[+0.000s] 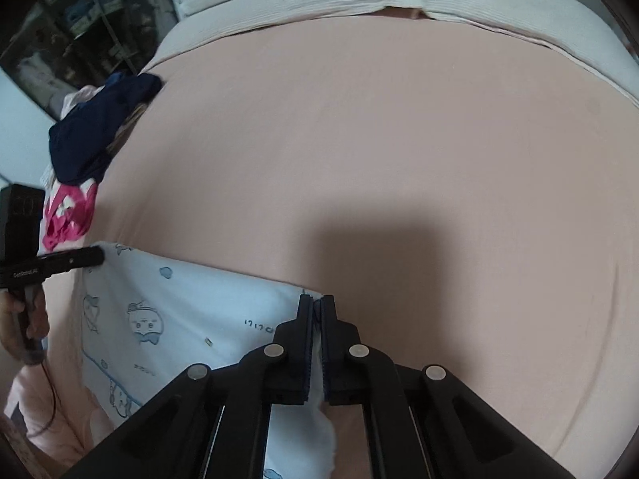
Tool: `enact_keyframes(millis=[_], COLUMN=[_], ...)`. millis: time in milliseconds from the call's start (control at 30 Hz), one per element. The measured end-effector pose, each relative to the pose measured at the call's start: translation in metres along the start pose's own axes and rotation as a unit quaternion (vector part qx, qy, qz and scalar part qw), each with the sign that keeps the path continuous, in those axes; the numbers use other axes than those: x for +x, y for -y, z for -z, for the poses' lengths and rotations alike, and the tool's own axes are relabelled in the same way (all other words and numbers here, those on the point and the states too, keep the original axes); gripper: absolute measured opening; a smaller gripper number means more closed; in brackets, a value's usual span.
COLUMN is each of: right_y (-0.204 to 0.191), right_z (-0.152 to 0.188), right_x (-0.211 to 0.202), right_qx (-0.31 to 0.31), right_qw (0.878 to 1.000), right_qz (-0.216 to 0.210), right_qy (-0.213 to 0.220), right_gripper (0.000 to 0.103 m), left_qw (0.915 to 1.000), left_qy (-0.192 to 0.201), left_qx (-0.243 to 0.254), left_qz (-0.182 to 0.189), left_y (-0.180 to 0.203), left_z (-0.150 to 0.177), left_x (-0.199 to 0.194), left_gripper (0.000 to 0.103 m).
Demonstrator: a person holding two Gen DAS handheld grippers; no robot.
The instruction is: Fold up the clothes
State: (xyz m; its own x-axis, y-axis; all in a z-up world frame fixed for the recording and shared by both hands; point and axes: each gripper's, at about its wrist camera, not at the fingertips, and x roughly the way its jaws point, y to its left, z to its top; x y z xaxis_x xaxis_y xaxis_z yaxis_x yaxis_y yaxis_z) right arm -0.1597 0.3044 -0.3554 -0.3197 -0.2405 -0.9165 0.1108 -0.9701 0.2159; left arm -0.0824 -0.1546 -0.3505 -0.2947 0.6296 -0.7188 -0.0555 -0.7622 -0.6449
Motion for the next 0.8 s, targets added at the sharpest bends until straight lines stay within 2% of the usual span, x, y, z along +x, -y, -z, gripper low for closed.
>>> enact_keyframes(millis=[33, 67, 100, 167, 233, 333, 400, 500, 533, 600, 667, 700, 767, 800], right_y=[0.004, 0.007, 0.017, 0.04, 0.045, 0.011, -0.025, -0.07, -0.072, -0.059, -0.046, -0.042, -0.04, -0.042], right_z=[0.004, 0.007, 0.01, 0.012, 0.008, -0.004, -0.007, -0.009, -0.007, 0.001, 0.003, 0.004, 0.008, 0.01], right_x=[-0.002, -0.001, 0.0, -0.004, -0.014, -0.026, -0.022, 0.013, 0.025, 0.026, 0.015, 0.009, -0.002, -0.007], right_qx=[0.006, 0.001, 0.005, 0.052, 0.063, -0.008, -0.067, -0.124, -0.126, -0.112, -0.098, -0.088, -0.074, -0.071], right_qw=[1.0, 0.998, 0.997, 0.998, 0.998, 1.0, 0.997, 0.992, 0.992, 0.994, 0.994, 0.994, 0.995, 0.996], right_qz=[0.019, 0.068, 0.081, 0.04, 0.003, -0.021, -0.028, -0.012, 0.008, 0.012, 0.058, 0.067, 0.058, 0.05], right_qy=[0.002, 0.003, -0.004, -0.013, 0.001, 0.019, 0.021, -0.003, -0.011, -0.005, 0.004, 0.011, 0.023, 0.029], right_gripper=[0.0, 0.0, 0.0, 0.0, 0.0, 0.0, 0.0, 0.0, 0.0, 0.0, 0.0, 0.0, 0.002, 0.003], left_qw=[0.9999, 0.9996, 0.9994, 0.9985, 0.9979, 0.9922, 0.9815, 0.9725, 0.9753, 0.9785, 0.9812, 0.9815, 0.9842, 0.9831], left_qy=[0.0, 0.001, 0.002, 0.005, 0.009, 0.007, -0.017, -0.055, -0.04, -0.01, 0.013, 0.024, 0.028, 0.014], left_qx=[-0.012, -0.023, -0.015, 0.001, 0.046, 0.121, 0.188, 0.202, 0.183, 0.142, 0.095, 0.073, 0.102, 0.135], left_qz=[-0.009, -0.019, -0.031, -0.055, -0.044, -0.03, -0.033, -0.102, -0.118, -0.149, -0.168, -0.175, -0.142, -0.123], left_y=[-0.007, -0.014, -0.014, -0.015, 0.008, 0.046, 0.074, 0.077, 0.068, 0.05, 0.028, 0.019, 0.037, 0.056], left_z=[0.001, 0.001, 0.0, -0.002, -0.007, -0.011, -0.008, -0.004, -0.006, -0.01, -0.012, -0.013, -0.009, -0.003], left_x=[-0.005, -0.009, -0.014, -0.023, -0.024, -0.019, 0.003, 0.041, 0.033, 0.018, -0.008, -0.021, -0.029, -0.018], left_gripper=[0.003, 0.003, 0.003, 0.003, 0.003, 0.003, 0.003, 0.003, 0.003, 0.003, 0.003, 0.003, 0.003, 0.003])
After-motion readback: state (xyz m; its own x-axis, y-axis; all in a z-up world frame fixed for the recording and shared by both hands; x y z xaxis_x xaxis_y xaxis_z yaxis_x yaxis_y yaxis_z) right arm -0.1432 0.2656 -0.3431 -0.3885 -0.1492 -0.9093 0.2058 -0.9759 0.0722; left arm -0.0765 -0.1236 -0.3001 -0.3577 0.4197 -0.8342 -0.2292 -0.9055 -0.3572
